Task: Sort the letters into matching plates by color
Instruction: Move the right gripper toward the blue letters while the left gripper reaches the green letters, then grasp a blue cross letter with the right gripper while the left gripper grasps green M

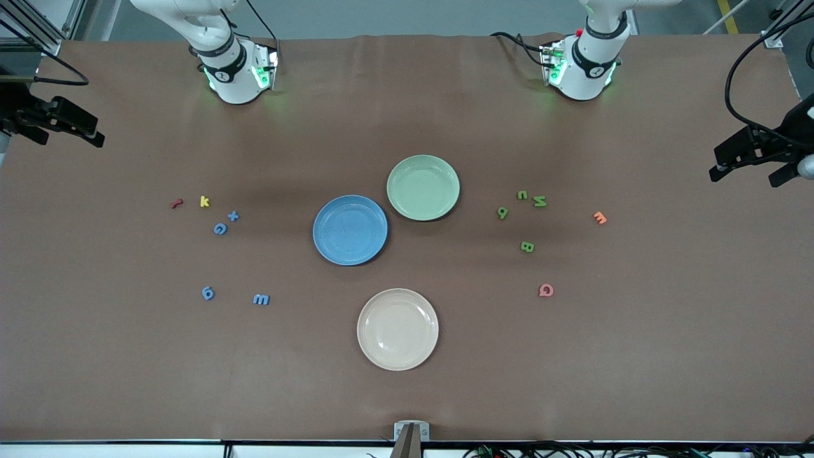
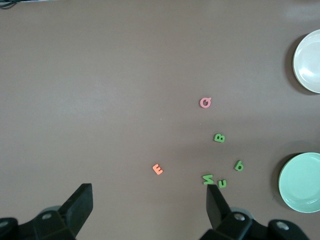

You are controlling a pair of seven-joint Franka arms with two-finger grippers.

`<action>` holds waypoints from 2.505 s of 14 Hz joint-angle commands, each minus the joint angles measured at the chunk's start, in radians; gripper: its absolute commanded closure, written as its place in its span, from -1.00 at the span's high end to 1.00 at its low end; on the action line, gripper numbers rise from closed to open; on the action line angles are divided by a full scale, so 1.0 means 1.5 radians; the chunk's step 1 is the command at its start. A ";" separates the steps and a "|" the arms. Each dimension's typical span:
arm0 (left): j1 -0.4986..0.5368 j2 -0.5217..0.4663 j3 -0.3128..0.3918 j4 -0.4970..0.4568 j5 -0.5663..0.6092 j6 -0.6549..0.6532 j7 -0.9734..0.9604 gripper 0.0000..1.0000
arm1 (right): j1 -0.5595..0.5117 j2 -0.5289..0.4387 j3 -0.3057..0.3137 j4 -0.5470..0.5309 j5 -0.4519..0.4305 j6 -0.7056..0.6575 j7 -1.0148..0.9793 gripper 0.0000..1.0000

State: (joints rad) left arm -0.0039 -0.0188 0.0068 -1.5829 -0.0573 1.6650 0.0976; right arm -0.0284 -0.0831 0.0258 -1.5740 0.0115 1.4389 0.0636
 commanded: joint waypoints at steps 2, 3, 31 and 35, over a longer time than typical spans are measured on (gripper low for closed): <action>0.002 -0.003 -0.004 0.008 0.014 -0.016 0.013 1.00 | -0.001 0.003 0.002 0.012 -0.013 -0.004 -0.032 1.00; 0.002 -0.003 -0.004 0.008 0.014 -0.016 0.013 1.00 | -0.001 0.003 0.002 0.012 -0.013 -0.002 -0.035 1.00; -0.002 0.113 -0.226 -0.537 0.043 0.544 -0.340 0.99 | 0.005 0.051 0.001 -0.481 0.007 0.482 0.100 0.39; -0.013 0.140 -0.227 -0.579 0.043 0.613 -0.344 0.99 | 0.036 0.072 0.001 -0.603 0.008 0.705 0.138 0.38</action>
State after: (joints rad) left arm -0.0152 0.1821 -0.3291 -2.4140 -0.0126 2.5278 -0.3929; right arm -0.0117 0.0401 0.0289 -2.3866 0.0161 2.3648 0.2174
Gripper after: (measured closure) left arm 0.000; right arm 0.304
